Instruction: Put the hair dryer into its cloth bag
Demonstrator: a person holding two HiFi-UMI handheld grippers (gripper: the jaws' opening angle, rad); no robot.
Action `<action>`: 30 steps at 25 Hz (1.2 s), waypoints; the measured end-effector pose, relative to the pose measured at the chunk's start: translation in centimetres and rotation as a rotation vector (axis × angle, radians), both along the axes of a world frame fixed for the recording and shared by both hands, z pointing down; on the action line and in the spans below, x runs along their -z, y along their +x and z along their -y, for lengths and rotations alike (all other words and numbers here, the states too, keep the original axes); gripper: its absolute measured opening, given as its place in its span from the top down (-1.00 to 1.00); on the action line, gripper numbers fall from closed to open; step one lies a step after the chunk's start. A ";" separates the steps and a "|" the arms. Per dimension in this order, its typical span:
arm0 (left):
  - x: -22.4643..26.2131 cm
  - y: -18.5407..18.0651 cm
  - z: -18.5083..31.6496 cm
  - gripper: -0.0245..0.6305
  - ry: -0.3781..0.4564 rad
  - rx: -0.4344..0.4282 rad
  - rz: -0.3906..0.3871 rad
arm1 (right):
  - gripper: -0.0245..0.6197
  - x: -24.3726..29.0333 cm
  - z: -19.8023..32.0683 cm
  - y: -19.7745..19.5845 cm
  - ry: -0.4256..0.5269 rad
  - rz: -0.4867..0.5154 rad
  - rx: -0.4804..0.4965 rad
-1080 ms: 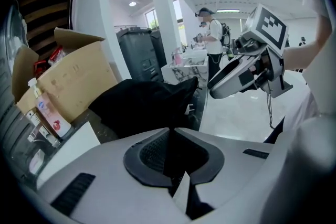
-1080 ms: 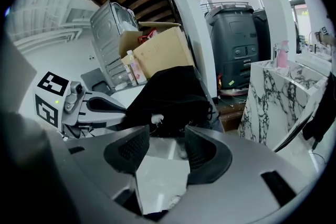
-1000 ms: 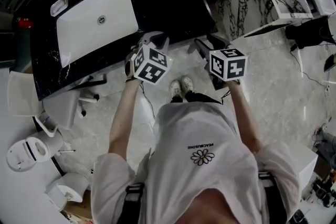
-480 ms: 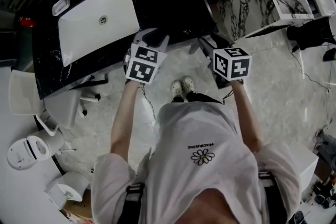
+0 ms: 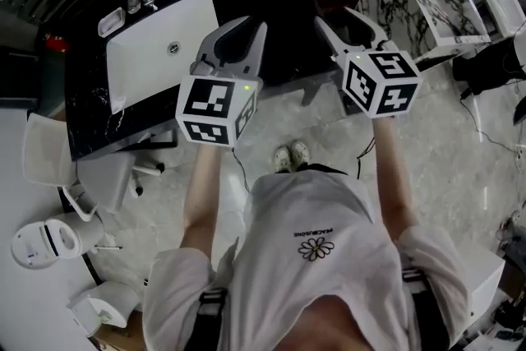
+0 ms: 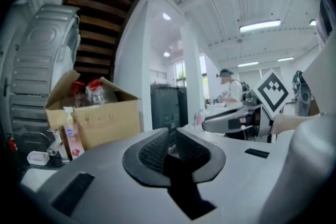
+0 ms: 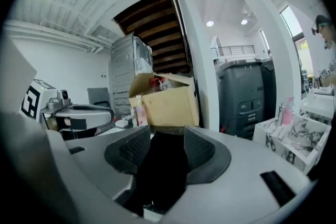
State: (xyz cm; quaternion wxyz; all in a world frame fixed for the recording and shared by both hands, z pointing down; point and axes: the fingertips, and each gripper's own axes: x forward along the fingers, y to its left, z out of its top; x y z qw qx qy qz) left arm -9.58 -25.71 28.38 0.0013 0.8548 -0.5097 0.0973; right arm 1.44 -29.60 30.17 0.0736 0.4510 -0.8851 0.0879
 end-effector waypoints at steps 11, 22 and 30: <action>6.1 -2.5 -3.9 0.87 0.201 0.268 -0.249 | 0.79 6.8 -3.7 -1.7 0.283 0.125 -0.021; 2.5 -3.8 -5.6 0.87 0.164 0.369 -0.173 | 0.89 3.6 -6.7 -3.4 0.314 0.059 0.009; 2.5 -3.7 -5.8 0.87 0.158 0.357 -0.173 | 0.89 3.1 -7.0 -3.8 0.281 0.077 0.021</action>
